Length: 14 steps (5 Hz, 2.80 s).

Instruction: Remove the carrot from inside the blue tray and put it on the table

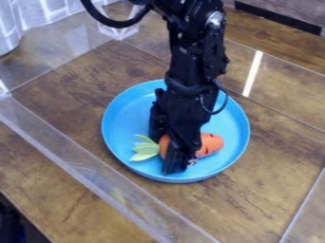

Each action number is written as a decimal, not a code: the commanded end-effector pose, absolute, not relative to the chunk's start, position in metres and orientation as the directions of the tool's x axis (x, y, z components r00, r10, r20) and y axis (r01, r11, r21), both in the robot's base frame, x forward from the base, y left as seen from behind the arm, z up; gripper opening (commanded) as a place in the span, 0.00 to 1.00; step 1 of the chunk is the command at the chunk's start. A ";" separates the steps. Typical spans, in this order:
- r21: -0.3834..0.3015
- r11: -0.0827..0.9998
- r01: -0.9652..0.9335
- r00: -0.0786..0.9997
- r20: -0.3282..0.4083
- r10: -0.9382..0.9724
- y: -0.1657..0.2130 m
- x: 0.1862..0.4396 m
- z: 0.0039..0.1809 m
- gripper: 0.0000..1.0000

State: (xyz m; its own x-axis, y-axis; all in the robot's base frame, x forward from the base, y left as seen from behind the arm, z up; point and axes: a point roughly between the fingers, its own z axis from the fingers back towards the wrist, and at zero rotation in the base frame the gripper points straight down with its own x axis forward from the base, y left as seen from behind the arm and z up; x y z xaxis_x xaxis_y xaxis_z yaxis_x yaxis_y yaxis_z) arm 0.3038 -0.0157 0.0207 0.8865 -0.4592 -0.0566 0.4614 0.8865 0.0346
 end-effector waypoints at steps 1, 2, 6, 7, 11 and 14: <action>0.031 0.866 0.499 0.867 -0.036 -0.497 -0.020 0.307 0.017 0.00; 0.028 0.863 0.504 0.863 -0.029 -0.504 -0.019 0.309 0.015 0.00; 0.019 0.853 0.522 0.853 -0.011 -0.522 -0.016 0.314 0.012 0.00; 0.017 0.851 0.524 0.852 -0.009 -0.524 -0.015 0.315 0.011 0.00; 0.030 0.840 0.541 0.841 -0.007 -0.541 -0.012 0.316 0.017 0.00; 0.056 0.827 0.560 0.828 -0.006 -0.561 -0.010 0.317 0.032 0.00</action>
